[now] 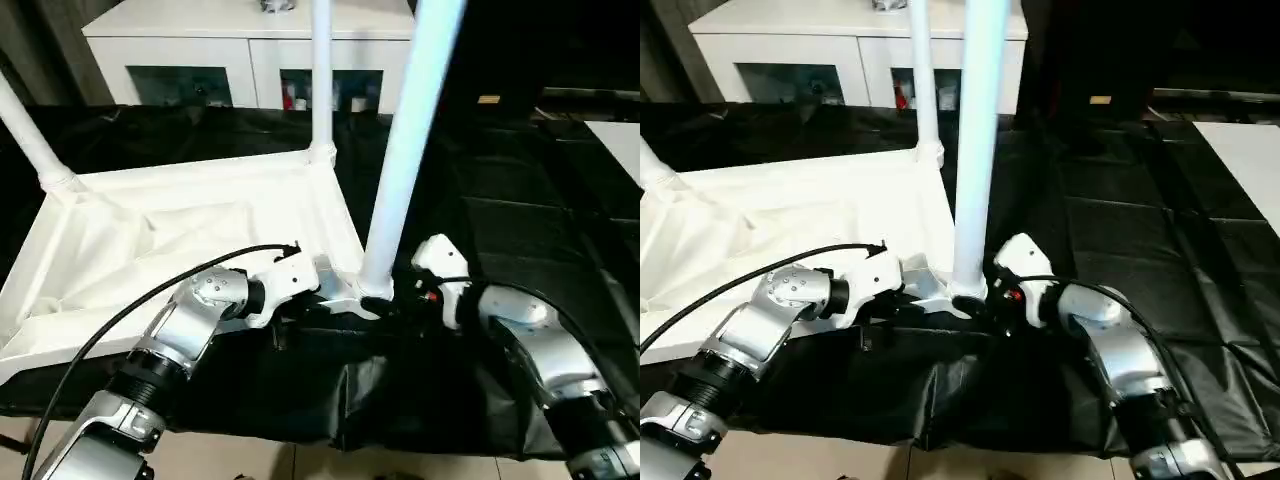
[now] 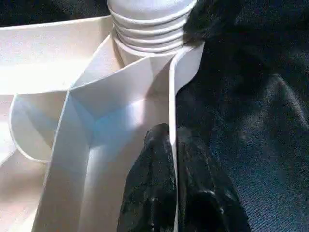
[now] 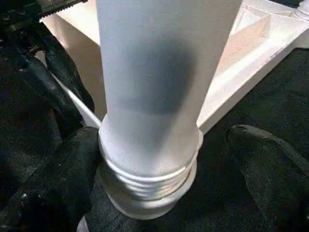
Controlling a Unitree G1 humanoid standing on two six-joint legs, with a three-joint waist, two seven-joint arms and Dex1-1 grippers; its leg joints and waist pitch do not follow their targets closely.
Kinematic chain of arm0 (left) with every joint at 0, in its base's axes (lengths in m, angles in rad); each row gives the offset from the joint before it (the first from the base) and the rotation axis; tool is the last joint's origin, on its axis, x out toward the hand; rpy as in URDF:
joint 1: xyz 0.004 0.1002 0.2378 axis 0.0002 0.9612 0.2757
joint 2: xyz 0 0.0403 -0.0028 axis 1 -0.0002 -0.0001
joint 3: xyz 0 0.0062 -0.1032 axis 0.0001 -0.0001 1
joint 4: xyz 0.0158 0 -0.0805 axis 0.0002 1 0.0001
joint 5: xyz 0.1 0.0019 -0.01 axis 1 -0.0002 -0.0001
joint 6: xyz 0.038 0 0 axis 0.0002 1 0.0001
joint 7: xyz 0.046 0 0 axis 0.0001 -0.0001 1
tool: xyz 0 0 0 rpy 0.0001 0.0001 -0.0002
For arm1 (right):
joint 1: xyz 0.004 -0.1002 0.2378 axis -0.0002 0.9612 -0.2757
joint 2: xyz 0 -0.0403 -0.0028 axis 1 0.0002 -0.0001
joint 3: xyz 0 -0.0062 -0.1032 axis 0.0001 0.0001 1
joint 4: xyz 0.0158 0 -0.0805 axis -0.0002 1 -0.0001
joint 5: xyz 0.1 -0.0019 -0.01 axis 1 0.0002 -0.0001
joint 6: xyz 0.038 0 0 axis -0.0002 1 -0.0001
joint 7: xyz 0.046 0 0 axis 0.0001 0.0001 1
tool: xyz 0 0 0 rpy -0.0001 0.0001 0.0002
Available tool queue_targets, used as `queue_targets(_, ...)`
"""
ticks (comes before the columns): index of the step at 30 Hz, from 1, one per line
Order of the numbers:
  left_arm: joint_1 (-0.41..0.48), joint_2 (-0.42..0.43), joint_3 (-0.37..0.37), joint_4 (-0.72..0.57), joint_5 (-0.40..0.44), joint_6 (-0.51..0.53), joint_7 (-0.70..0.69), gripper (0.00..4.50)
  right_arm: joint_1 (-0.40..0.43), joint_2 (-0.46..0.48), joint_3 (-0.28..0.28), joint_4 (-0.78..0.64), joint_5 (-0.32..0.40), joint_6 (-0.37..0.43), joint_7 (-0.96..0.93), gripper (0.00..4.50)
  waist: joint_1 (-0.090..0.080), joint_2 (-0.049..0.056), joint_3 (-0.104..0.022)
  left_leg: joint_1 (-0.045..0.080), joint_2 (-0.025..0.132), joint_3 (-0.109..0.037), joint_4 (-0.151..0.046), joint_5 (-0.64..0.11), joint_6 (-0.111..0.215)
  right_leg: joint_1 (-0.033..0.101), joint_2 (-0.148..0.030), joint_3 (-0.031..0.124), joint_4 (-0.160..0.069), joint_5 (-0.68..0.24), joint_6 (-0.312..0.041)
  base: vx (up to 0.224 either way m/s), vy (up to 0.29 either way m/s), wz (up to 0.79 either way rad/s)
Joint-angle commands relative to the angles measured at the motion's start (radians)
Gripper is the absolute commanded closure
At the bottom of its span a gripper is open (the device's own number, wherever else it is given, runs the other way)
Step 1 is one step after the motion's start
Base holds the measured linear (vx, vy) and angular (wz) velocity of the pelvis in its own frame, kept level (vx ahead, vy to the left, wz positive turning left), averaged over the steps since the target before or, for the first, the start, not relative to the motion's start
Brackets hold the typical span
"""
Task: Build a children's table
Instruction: Rotate leg to tighten
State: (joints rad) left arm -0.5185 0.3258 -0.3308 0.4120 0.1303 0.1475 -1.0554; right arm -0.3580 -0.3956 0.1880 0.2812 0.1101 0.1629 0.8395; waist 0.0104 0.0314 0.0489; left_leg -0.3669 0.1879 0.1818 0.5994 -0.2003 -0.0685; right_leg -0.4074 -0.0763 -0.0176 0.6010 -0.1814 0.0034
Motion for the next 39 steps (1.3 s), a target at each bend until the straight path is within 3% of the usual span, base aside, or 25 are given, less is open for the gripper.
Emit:
queue_targets(1, 0.016, -0.025, -0.006, -0.019, -0.046, -0.006, 0.006, 4.50, -0.023, 0.001, -0.001, 0.012, -0.007, -0.012, -0.012, 0.02, 0.005, -0.020, -0.065, 0.002, 0.029, -0.005, -0.064, -0.126, 0.102, 0.053, -0.046, 0.023, -0.059, -0.113, -0.263, 0.000, 0.000, 0.00)
queue_targets(4, 0.013, -0.023, -0.001, -0.016, -0.042, -0.005, 0.004, 4.50, -0.031, 0.015, -0.004, 0.024, 0.006, -0.017, -0.002, 0.02, 0.006, -0.021, -0.064, 0.001, 0.029, -0.005, -0.064, -0.133, 0.106, 0.053, -0.046, 0.023, -0.061, -0.128, -0.262, 0.000, 0.000, 0.00)
queue_targets(6, 0.013, -0.021, -0.001, -0.015, -0.040, -0.005, 0.003, 4.50, -0.030, 0.015, -0.006, 0.026, 0.006, -0.018, -0.002, 0.35, 0.007, -0.019, -0.065, 0.003, 0.030, -0.005, -0.064, -0.132, 0.102, 0.052, -0.046, 0.023, -0.060, -0.128, -0.262, 0.000, 0.000, 0.00)
queue_targets(9, 0.014, -0.019, -0.001, -0.015, -0.040, -0.006, 0.003, 4.50, -0.027, 0.015, -0.011, 0.025, 0.009, -0.018, 0.000, 0.40, 0.009, -0.019, -0.066, 0.002, 0.030, -0.005, -0.064, -0.123, 0.105, 0.054, -0.045, 0.023, -0.058, -0.105, -0.265, 0.000, 0.000, 0.00)
queue_targets(23, 0.025, -0.009, 0.004, -0.001, -0.024, 0.014, 0.024, 4.50, -0.016, 0.035, -0.026, 0.042, 0.000, -0.024, -0.040, 1.63, 0.009, -0.018, -0.065, 0.003, 0.029, -0.006, -0.065, -0.132, 0.097, 0.053, -0.045, 0.022, -0.059, -0.122, -0.263, 0.000, 0.000, 0.00)
queue_targets(31, -0.066, -0.140, 0.033, 0.148, 0.023, 0.061, 0.259, 4.50, -0.078, 0.214, -0.135, 0.185, -0.088, 0.107, -0.552, 1.76, -0.011, -0.018, -0.062, 0.005, 0.020, -0.006, -0.069, -0.183, 0.038, 0.045, -0.041, 0.024, -0.074, -0.254, -0.219, 0.000, 0.000, 0.00)
queue_targets(33, -0.121, -0.200, 0.034, 0.227, 0.041, 0.061, 0.354, 4.50, -0.115, 0.276, -0.142, 0.253, -0.119, 0.130, -0.709, 1.77, -0.012, -0.018, -0.064, 0.007, 0.020, -0.006, -0.068, -0.177, 0.033, 0.043, -0.041, 0.026, -0.075, -0.239, -0.213, 0.000, 0.000, 0.00)
queue_targets(35, -0.133, -0.214, 0.035, 0.245, 0.043, 0.064, 0.375, 4.50, -0.124, 0.290, -0.140, 0.270, -0.129, 0.131, -0.746, 1.77, -0.012, -0.018, -0.064, 0.006, 0.018, -0.007, -0.070, -0.181, 0.029, 0.046, -0.041, 0.024, -0.076, -0.244, -0.211, 0.000, 0.000, 0.00)
queue_targets(39, -0.186, -0.269, 0.018, 0.322, 0.084, 0.042, 0.471, 4.50, -0.172, 0.364, -0.131, 0.373, -0.142, 0.109, -0.854, 1.77, -0.005, -0.019, -0.069, 0.004, 0.018, -0.006, -0.067, -0.147, 0.043, 0.049, -0.042, 0.025, -0.068, -0.148, -0.226, 0.000, 0.000, 0.00)
